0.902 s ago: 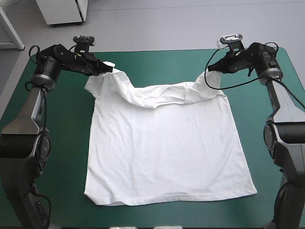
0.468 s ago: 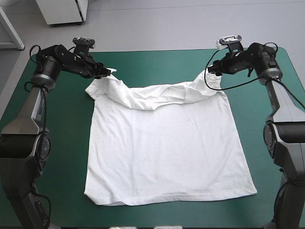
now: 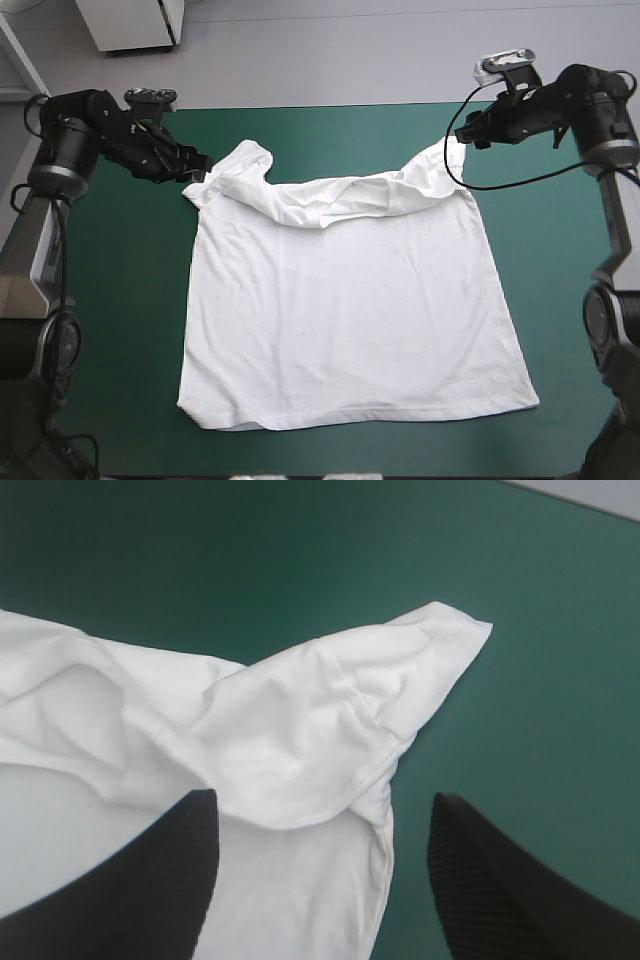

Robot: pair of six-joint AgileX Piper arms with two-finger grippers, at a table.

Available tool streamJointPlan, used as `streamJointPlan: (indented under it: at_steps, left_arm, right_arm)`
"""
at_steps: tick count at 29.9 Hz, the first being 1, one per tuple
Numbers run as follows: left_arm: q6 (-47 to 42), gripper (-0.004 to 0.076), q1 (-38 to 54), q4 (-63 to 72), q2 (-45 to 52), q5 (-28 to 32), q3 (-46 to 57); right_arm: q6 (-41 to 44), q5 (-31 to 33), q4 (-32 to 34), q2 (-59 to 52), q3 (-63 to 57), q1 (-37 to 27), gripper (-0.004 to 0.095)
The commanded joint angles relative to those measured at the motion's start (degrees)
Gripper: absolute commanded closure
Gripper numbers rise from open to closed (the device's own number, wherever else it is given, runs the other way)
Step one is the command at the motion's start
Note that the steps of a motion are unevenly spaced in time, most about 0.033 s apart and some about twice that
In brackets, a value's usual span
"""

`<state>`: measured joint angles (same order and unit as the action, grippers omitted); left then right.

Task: Fold the cloth

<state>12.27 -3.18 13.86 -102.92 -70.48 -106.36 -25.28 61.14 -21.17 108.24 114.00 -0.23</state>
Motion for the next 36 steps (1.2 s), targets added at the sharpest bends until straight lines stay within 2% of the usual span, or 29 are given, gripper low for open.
streamJointPlan:
  at_steps: [1, 8, 12, 20, 26, 36]
  left_arm:
    - [-3.9, 0.0311, -1.9, 0.5, 8.6, -3.3, 3.2]
    - [-7.8, 0.0311, -9.8, -2.7, 22.2, -3.3, 20.0]
    - [-11.2, 0.0311, -12.4, -5.9, 29.7, -3.3, 30.4]
    - [-14.7, 0.0312, -12.5, -6.8, 43.4, -3.3, 52.8]
    - [-13.9, 0.0312, -12.5, -4.6, 44.4, -3.3, 64.2]
    - [-10.9, 0.0318, -12.5, -3.8, 41.2, 1.0, 66.5]
  right_arm:
    - [1.3, 0.6, -0.1, -11.3, -4.6, -0.4, 0.0347]
    - [2.7, 2.5, 0.8, -26.9, -24.6, 3.0, 0.0351]
    - [5.2, 2.8, 5.8, -33.6, -34.3, 6.8, 0.0351]
    - [7.7, 6.3, 8.0, -39.5, -41.5, 9.2, 0.0369]
    - [8.4, 6.1, 7.8, -39.6, -41.4, 9.2, 0.0372]
    - [8.8, 5.9, 8.0, -39.6, -41.4, 9.2, 0.0378]
